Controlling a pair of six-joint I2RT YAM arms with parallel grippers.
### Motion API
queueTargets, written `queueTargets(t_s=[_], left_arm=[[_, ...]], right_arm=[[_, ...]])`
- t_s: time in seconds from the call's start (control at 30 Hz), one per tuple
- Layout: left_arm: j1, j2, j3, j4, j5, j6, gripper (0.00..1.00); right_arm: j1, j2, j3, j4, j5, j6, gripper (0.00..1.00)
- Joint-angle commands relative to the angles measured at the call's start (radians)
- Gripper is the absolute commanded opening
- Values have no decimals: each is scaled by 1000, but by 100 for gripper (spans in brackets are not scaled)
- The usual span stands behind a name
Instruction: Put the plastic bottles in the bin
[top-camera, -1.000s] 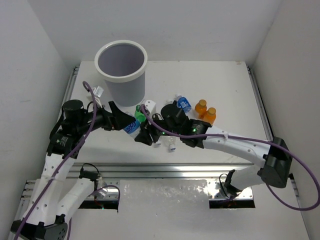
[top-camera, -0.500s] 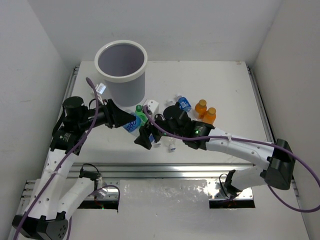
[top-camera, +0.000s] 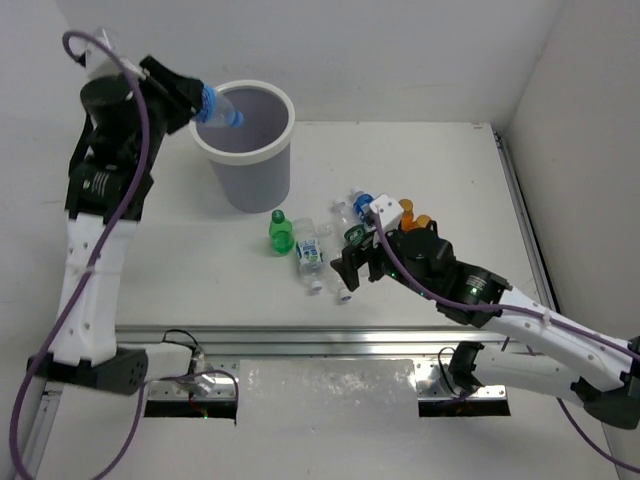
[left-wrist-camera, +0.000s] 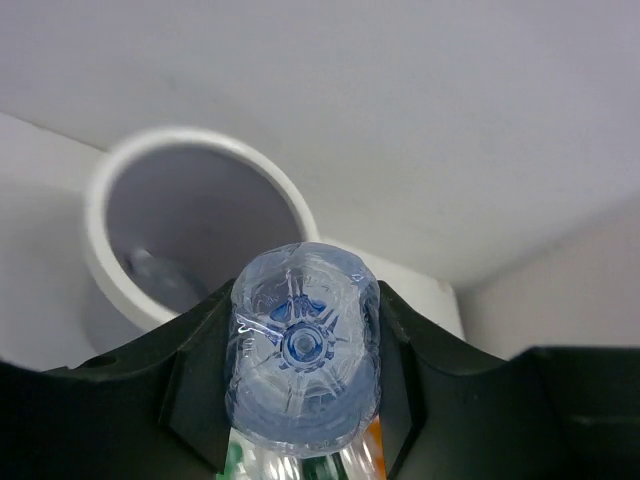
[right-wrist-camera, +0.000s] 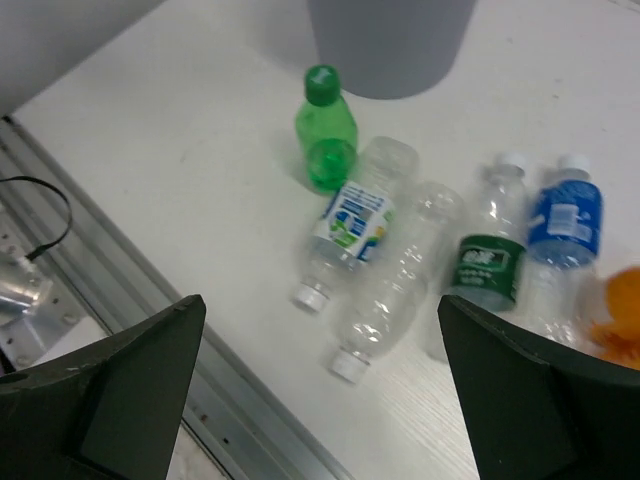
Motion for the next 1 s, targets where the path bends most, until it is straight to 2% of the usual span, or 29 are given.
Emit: queueTargets(t_s=[0.0,0.03,0.07,0.1,0.13,0.17,0.2,0.23,0.33,0.37,0.43,0.5,0.6,0.67,0.7,0.77,0.8,0.9,0.97], left_arm=[[13,198,154,15,-262,65,0],[13,320,220,-14,-266,80,10],[13,392,380,-49,-263,93,17],[18,460,463,-89,-257,120,22],[18,586,549,-165,-257,130,36],[28,642,694,-196,-227,139,44],[35,684,741,-219,-199,142,53],[36,728,763,-223,-184,142,71],[45,694,664,-131,-159,134,90],[47,681,609,-115,-141,131,91],[49,658,592,-115,-127,127,96],[49,640,588,-129,-108,131,97],[49,518,529,-157,-99,148,97],[49,430,387,-149,-90,157,98],[49,329,255,-128,-73,159,98],[49,220,112,-99,-49,151,98],[49,116,-28,-59,-5,147,98],[47,-44,-201,-2,33,148,98],[47,-95,-325,6,43,166,98]], right_arm=[[-17,-42,-16,-85,105,3,99],[-21,-44,-14,-118,117,18,99],[-27,-39,-12,-135,121,24,99],[-44,-35,-5,-152,125,33,99],[-58,-26,1,-203,115,67,99],[-95,12,35,-238,107,89,99],[-110,36,50,-267,104,112,99],[-118,57,60,-289,105,130,99],[-139,134,81,-301,118,153,99],[-149,155,89,-303,113,159,99],[-198,218,112,-298,121,170,99],[-274,258,127,-284,96,169,99],[-345,315,133,-260,131,153,99],[-395,326,144,-237,122,143,98],[-411,336,155,-246,128,129,98],[-483,361,204,-277,130,130,98],[-509,375,217,-298,122,129,97],[-613,419,241,-310,83,109,95],[-667,454,248,-304,59,75,94]])
